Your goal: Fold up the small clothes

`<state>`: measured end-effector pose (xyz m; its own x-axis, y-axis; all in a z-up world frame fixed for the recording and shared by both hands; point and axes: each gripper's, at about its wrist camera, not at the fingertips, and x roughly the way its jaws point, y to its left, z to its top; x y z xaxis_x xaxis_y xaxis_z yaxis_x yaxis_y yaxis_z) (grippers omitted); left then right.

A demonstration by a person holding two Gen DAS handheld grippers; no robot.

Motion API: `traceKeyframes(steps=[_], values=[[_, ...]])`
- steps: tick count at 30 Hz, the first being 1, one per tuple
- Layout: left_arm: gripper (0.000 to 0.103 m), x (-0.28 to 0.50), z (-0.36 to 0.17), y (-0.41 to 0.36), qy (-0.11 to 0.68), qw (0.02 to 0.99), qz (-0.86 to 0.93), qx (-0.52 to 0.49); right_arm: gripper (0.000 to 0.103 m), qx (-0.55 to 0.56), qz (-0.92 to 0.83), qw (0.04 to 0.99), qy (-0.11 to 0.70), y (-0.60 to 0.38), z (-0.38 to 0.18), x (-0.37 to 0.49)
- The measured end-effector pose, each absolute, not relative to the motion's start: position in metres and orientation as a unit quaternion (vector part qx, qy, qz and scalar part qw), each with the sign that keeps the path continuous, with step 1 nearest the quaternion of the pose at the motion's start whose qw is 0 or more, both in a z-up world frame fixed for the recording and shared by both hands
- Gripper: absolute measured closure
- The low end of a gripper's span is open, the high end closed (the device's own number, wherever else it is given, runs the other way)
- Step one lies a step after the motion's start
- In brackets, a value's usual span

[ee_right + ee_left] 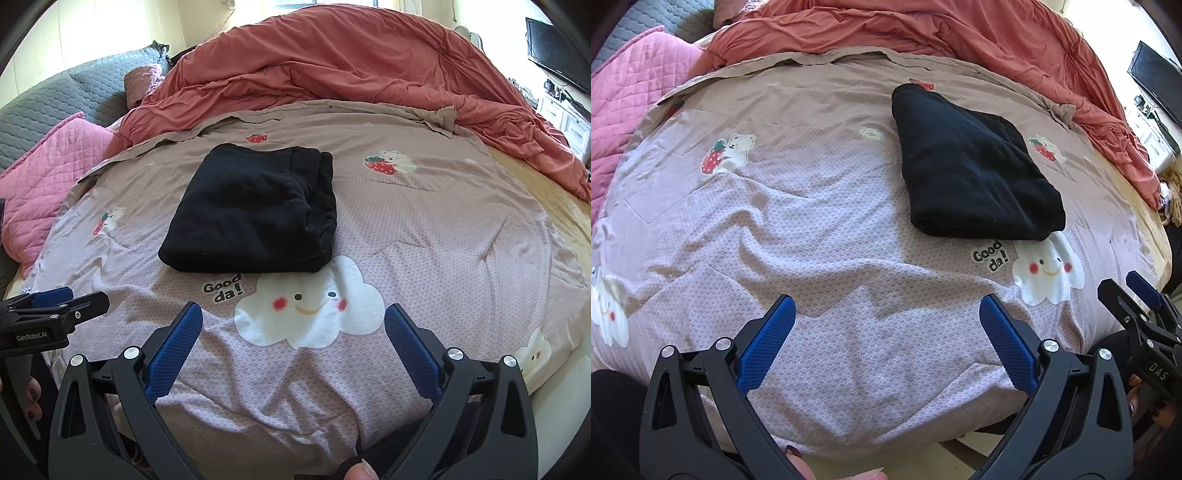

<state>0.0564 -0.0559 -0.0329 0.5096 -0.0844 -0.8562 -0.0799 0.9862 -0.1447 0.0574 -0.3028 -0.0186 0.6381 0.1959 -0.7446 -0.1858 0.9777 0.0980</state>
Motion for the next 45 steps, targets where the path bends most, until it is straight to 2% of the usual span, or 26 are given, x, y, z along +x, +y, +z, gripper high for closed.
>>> traceKeyframes(steps=[45], values=[[0.009, 0.0552, -0.0319, -0.0574, 0.494, 0.866, 0.006, -0.076, 0.005, 0.006, 0.103, 0.905, 0.413, -0.311, -0.0206, 0.0597]])
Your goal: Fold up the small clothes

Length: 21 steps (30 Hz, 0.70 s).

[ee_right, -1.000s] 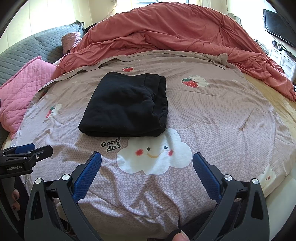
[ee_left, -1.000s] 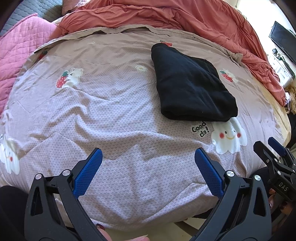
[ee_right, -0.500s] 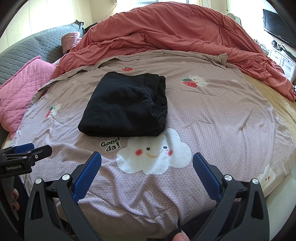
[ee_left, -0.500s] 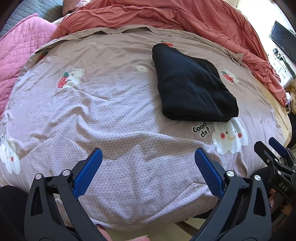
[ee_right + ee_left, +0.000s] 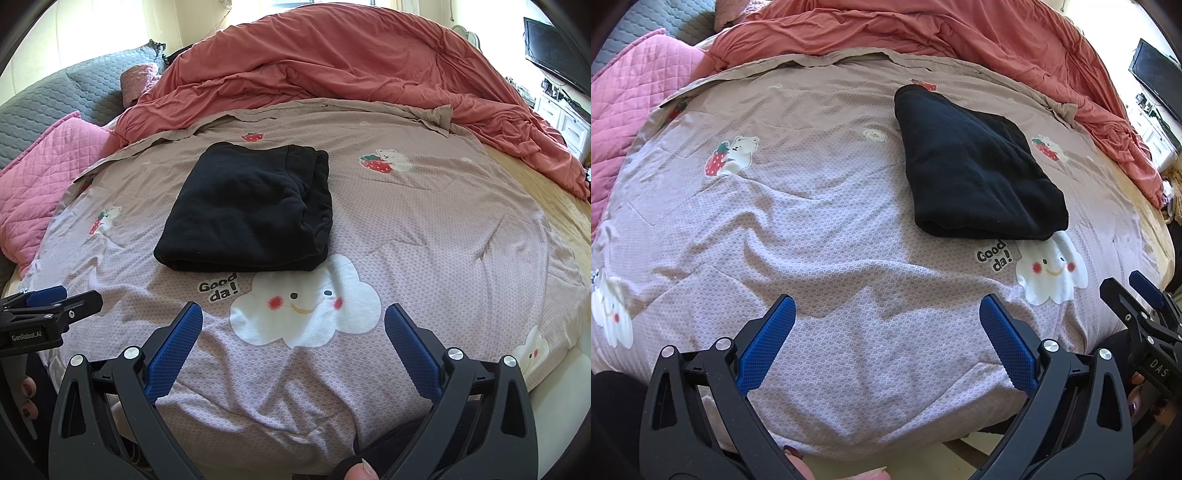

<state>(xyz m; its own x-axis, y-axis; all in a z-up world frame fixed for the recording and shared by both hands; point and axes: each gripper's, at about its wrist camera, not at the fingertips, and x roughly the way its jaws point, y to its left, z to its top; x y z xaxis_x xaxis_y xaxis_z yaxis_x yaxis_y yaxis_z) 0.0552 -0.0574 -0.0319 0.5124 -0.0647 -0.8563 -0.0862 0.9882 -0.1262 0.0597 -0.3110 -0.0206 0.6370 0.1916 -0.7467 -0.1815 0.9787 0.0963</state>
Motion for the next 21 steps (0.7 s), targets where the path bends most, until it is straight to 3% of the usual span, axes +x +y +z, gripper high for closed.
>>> traceKeyframes(steps=[21], values=[[0.009, 0.0564, -0.0363, -0.0589, 0.508, 0.858, 0.008, -0.075, 0.005, 0.005, 0.101, 0.904, 0.414, -0.3173, -0.0213, 0.0624]])
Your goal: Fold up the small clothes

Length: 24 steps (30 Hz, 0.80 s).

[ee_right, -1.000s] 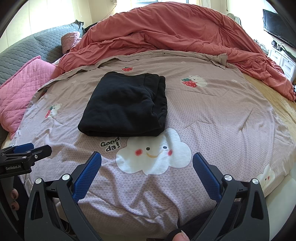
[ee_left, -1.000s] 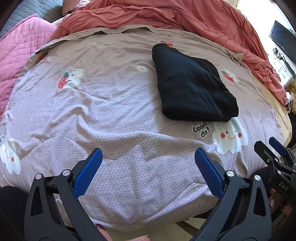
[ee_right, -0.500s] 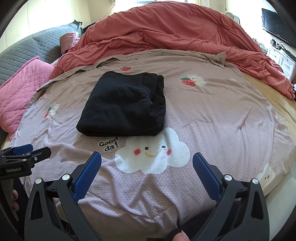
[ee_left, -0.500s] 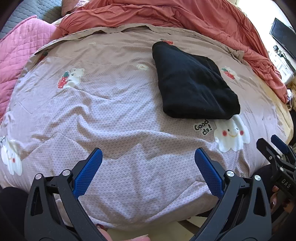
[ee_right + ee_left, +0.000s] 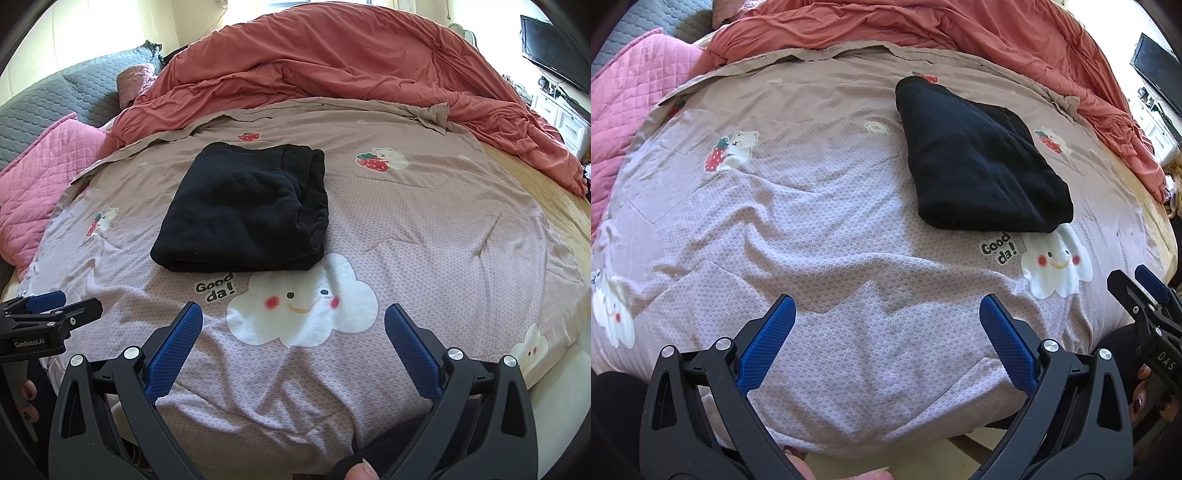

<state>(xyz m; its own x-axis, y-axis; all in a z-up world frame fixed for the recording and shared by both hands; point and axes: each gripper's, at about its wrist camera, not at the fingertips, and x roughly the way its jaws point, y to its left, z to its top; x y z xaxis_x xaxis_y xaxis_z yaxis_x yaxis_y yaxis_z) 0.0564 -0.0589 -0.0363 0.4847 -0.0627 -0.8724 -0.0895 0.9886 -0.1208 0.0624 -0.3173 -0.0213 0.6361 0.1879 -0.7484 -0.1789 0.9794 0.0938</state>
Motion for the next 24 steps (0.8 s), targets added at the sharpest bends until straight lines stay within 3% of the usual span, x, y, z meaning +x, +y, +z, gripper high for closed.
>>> traceKeyframes(steps=[8, 14, 24], values=[[0.009, 0.059, -0.041, -0.031, 0.521, 0.846, 0.028, -0.11, 0.005, 0.076, 0.039, 0.919, 0.386, -0.363, -0.002, 0.06], [0.009, 0.06, -0.029, 0.085, 0.487, 0.846, 0.135, -0.171, 0.005, 0.118, -0.123, 0.935, 0.312, -0.495, 0.029, 0.044], [0.009, 0.029, -0.058, 0.333, 0.474, 0.746, 0.395, -0.251, 0.005, 0.197, -0.47, 0.776, 0.373, -0.786, -0.081, -0.042]])
